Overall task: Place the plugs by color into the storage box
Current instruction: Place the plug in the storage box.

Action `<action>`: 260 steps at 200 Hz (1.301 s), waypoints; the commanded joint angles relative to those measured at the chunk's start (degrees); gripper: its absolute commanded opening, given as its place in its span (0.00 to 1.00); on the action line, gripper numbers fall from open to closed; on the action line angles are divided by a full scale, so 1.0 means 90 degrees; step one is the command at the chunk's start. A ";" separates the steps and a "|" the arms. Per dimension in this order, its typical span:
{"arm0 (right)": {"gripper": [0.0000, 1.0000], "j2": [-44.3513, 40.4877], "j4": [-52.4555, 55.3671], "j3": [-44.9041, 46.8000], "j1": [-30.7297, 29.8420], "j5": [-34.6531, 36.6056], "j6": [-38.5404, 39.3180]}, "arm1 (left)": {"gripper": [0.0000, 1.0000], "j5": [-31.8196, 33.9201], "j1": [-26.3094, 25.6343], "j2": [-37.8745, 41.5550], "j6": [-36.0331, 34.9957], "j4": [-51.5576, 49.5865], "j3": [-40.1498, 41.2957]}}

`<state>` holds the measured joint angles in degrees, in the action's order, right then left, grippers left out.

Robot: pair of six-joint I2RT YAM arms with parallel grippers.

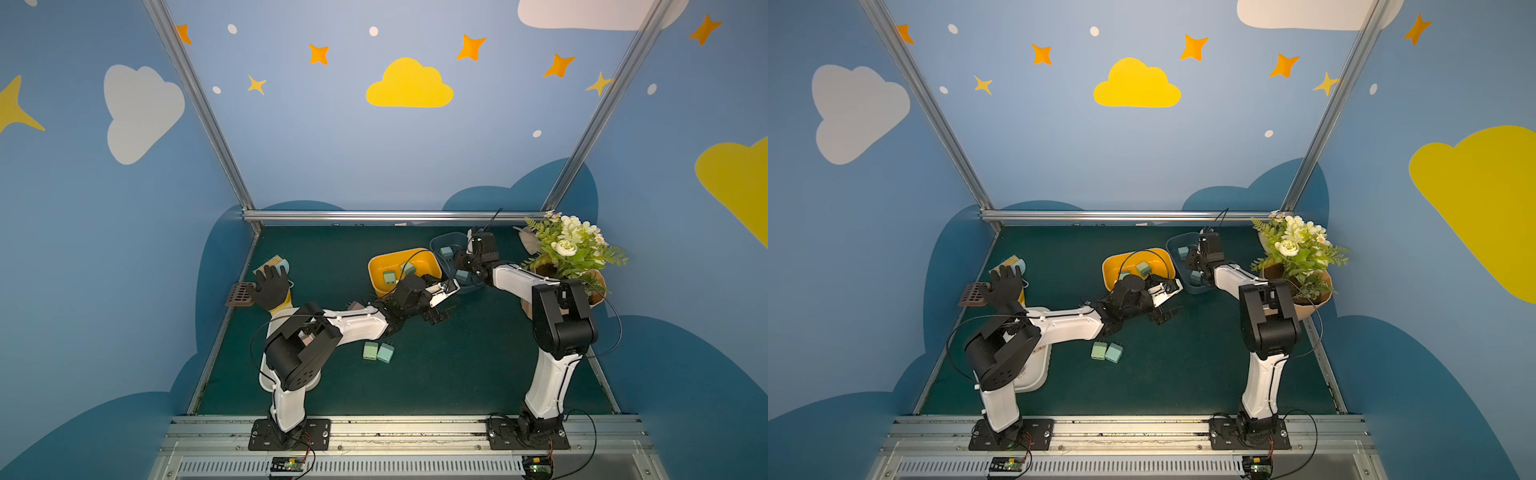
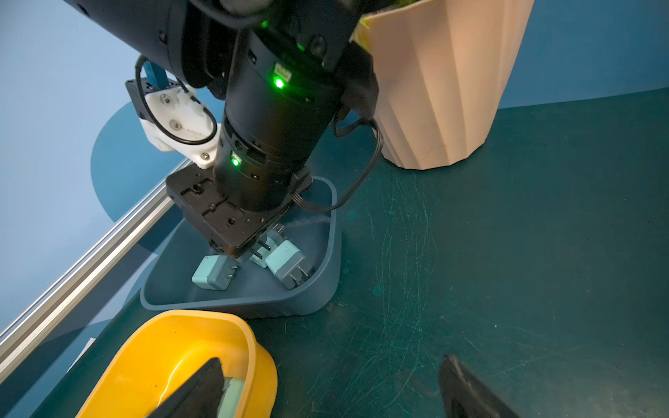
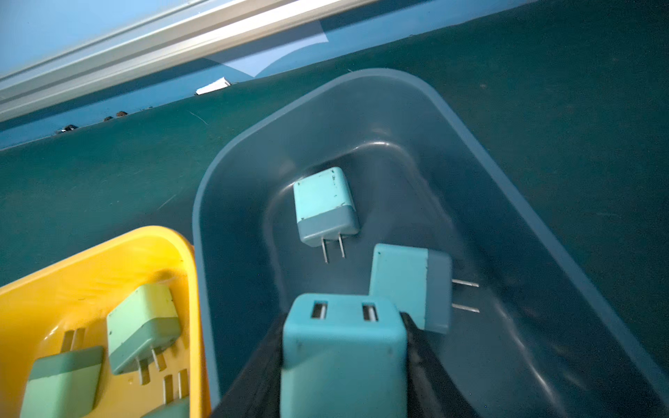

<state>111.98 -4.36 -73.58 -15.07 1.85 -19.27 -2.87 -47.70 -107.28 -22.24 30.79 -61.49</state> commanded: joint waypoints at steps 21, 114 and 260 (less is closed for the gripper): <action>0.17 0.0180 0.0256 -0.0305 -0.0034 -0.0078 -0.0072 | 0.93 0.0163 0.0086 -0.0059 0.0079 0.0368 0.0104; 0.37 0.0432 0.0699 -0.0616 -0.0143 -0.0010 -0.0062 | 0.93 0.0151 0.0156 0.0136 0.0156 0.0398 0.0441; 0.60 0.0091 0.1121 -0.0831 -0.0361 0.0170 0.0080 | 0.92 0.0541 0.0226 0.0373 0.0406 0.0214 0.0500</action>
<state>115.26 3.81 -79.07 -17.41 2.52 -19.20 -0.12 -46.11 -106.94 -20.12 33.52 -57.12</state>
